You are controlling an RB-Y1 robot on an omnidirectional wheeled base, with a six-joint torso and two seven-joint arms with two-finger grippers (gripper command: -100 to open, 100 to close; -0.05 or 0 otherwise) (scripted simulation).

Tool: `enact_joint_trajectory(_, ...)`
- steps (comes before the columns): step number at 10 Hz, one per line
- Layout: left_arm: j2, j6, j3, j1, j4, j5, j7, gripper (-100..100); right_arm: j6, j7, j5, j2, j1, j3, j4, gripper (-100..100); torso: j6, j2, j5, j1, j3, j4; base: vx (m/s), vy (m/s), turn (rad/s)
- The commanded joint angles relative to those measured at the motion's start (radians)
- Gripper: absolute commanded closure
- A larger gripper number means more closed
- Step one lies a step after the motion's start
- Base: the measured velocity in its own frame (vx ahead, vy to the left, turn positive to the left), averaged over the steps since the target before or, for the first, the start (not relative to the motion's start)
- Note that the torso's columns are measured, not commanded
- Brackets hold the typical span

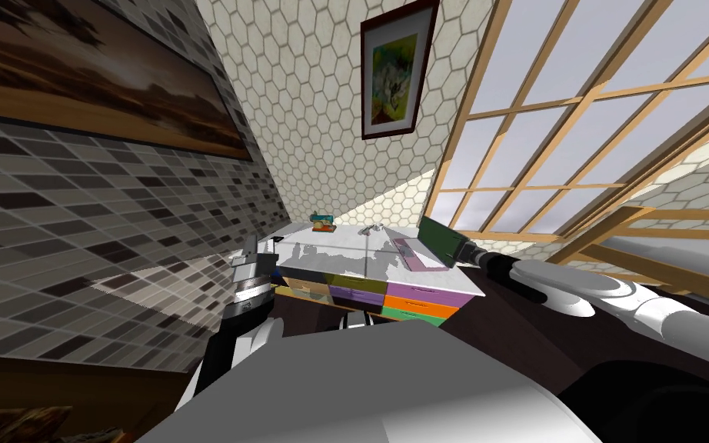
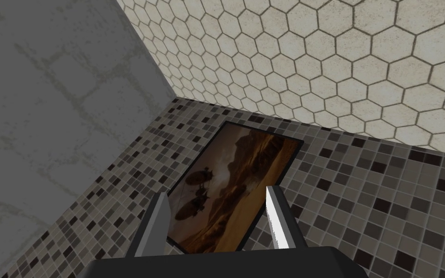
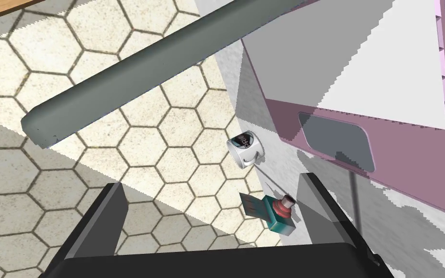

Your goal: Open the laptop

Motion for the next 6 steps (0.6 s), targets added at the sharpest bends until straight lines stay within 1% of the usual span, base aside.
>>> enact_joint_trajectory(1, 0.000, 0.000, 0.000, 0.000, 0.000, 0.000, 0.000, 0, -0.027, -0.044, -0.045, -0.011, -0.026, -0.010, 0.006, -100, 0.000, -0.001, 0.000, -0.001, -0.001, 0.000, -0.054, -0.118, -0.005)
enact_joint_trajectory(6, 0.000, 0.000, 0.000, 0.000, 0.000, 0.000, 0.000, 0, -0.090, -0.131, -0.130, -0.029, -0.066, -0.048, 0.019, -100, 0.000, 0.001, -0.001, -0.002, 0.000, 0.000, -0.048, -0.107, -0.005)
